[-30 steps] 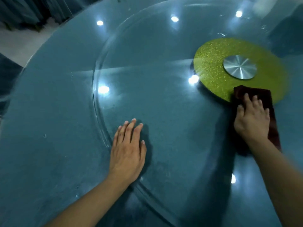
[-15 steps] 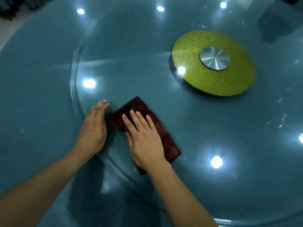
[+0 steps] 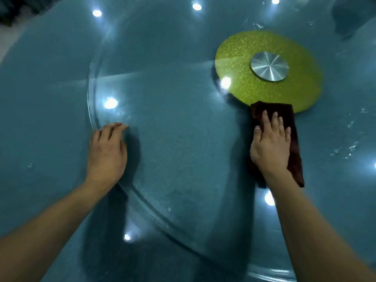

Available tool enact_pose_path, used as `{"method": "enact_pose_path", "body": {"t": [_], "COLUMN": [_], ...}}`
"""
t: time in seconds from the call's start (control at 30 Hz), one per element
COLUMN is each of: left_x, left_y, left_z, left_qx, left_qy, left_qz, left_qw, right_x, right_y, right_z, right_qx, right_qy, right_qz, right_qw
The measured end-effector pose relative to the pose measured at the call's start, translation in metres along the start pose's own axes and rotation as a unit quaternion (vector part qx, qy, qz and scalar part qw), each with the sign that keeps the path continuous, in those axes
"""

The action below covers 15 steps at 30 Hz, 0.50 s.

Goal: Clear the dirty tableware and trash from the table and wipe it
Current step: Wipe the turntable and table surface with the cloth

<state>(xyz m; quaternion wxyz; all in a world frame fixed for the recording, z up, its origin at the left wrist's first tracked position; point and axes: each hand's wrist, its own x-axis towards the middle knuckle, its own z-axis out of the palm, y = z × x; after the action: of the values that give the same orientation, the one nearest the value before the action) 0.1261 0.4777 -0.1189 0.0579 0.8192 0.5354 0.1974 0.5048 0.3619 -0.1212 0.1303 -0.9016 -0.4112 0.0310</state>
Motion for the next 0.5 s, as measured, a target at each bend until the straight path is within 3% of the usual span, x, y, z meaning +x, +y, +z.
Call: {"method": "enact_pose_path", "body": {"t": [0.13,0.3,0.4,0.5], "left_x": [-0.017,-0.017,-0.012,-0.018], "left_y": [0.001,0.003,0.002,0.006], "left_z": [-0.006,-0.022,-0.029,-0.029], "left_qx": [-0.076,-0.147,-0.166,-0.144], "left_qy": [0.005,0.046,0.086,0.063], "left_qz": [-0.032,-0.112,-0.167,-0.146], "left_qw": [0.997,0.982,0.968,0.977], "right_x": [-0.062,-0.172,-0.199,-0.18], "right_y": [-0.095,-0.189,-0.201,-0.182], "right_z": [0.023,0.046,0.048,0.045], "right_qx": [0.009,0.062,0.066,0.073], "right_qy": [-0.021,-0.083,-0.108,-0.104], "right_qz": [-0.175,-0.34,-0.39,-0.396], "right_qw": [0.984,0.935,0.912,0.909]}}
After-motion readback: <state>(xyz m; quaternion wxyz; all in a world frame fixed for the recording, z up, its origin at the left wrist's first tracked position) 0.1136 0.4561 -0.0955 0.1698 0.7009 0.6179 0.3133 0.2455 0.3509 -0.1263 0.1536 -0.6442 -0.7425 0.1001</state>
